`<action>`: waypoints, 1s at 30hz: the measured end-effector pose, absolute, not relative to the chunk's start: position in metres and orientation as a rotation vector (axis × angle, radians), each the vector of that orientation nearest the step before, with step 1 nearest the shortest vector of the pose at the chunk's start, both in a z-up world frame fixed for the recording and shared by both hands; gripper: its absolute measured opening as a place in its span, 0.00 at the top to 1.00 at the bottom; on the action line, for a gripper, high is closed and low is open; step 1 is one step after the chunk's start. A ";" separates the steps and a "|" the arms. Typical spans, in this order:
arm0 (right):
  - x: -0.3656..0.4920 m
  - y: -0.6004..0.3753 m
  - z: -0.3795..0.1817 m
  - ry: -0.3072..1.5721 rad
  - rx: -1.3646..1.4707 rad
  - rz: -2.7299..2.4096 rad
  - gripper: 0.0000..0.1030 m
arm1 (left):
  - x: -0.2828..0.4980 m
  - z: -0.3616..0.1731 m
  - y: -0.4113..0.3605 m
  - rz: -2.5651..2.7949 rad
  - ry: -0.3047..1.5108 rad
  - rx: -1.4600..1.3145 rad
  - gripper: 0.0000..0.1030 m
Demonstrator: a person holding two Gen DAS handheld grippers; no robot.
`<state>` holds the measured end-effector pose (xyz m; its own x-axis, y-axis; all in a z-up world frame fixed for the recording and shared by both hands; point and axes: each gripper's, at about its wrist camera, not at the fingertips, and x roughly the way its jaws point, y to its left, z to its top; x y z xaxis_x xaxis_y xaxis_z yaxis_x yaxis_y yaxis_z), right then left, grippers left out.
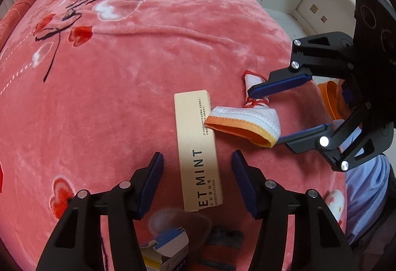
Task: Collect trash
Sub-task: 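Grasp the wooden ET MINT box with the left tool while the right tool grasps the white sock, then carry the wooden box and white sock over the orange bucket with both tools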
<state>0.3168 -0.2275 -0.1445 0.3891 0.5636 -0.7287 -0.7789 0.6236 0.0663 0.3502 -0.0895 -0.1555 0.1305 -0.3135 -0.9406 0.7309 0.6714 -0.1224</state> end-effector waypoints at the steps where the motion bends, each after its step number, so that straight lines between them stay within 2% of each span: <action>1: 0.317 -0.228 -0.144 0.789 -0.308 0.867 0.67 | 0.351 -0.156 -0.089 -0.789 1.220 0.418 0.51; 7: 0.320 -0.230 -0.146 0.783 -0.267 0.843 0.73 | 0.350 -0.156 -0.089 -0.776 1.211 0.441 0.71; 13: 0.318 -0.234 -0.138 0.768 -0.248 0.817 0.77 | 0.348 -0.147 -0.091 -0.761 1.186 0.449 0.72; 14: 0.316 -0.235 -0.136 0.766 -0.240 0.813 0.82 | 0.347 -0.145 -0.090 -0.766 1.187 0.439 0.72; 15: 0.316 -0.238 -0.132 0.764 -0.222 0.807 0.82 | 0.347 -0.141 -0.090 -0.764 1.180 0.436 0.72; 30: 0.264 -0.279 -0.057 0.705 -0.076 0.768 0.83 | 0.295 -0.059 -0.108 -0.779 1.017 0.468 0.72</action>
<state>0.2637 -0.2787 -0.0574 0.5047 0.6112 -0.6097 -0.6597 0.7286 0.1842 0.2947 -0.1081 -0.0592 0.2990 -0.3557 -0.8855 0.7623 0.6472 -0.0026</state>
